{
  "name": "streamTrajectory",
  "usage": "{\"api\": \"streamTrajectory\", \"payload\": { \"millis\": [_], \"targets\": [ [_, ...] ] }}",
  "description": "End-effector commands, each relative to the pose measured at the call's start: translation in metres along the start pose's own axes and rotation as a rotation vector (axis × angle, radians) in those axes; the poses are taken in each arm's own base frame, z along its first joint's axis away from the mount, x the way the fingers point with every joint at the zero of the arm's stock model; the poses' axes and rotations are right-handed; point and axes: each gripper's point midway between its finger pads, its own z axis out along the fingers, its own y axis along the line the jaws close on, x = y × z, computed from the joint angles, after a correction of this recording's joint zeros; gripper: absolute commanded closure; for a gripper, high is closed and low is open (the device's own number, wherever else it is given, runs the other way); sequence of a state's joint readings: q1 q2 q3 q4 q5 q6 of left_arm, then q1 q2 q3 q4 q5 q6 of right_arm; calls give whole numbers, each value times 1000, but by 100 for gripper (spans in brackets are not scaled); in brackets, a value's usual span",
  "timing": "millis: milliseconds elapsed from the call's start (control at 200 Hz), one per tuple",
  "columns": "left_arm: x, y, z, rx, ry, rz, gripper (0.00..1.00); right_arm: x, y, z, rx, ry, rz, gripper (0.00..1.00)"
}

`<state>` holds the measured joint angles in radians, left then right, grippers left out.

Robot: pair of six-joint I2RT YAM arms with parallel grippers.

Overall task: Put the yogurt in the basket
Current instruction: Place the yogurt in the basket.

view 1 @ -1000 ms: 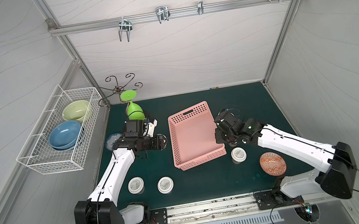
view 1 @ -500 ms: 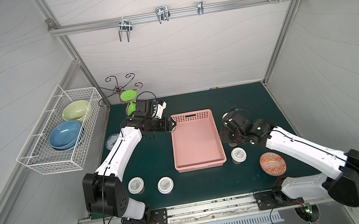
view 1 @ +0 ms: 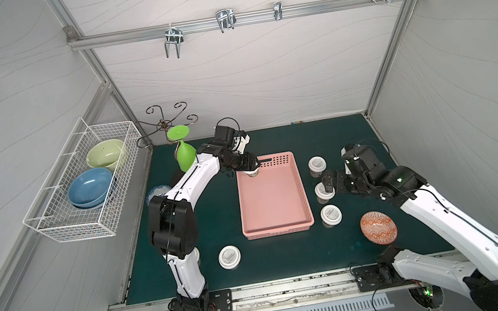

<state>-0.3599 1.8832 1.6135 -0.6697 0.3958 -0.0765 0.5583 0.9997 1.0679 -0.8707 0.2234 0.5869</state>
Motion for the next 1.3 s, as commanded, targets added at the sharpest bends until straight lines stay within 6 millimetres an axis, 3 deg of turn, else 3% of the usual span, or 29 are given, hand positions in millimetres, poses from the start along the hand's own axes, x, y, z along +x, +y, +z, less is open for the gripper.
{"api": "streamTrajectory", "payload": {
  "millis": [0,160,620,810,995,1296],
  "targets": [
    [-13,1,9,-23,-13,-5,34,8,-11,-9,7,32,-36,1],
    [-6,17,29,-71,25,-25,34,7,-19,-13,4,28,-35,1],
    [14,29,73,-112,108,-14,33,7,-22,-16,-24,21,-29,1],
    [18,32,82,-128,126,-6,30,9,-23,-16,-22,21,-36,1],
    [13,27,70,-135,107,-4,22,9,-24,-17,-25,16,-46,1],
    [1,9,23,-149,24,18,6,8,-18,-14,-46,23,-57,1]
  ]
}}
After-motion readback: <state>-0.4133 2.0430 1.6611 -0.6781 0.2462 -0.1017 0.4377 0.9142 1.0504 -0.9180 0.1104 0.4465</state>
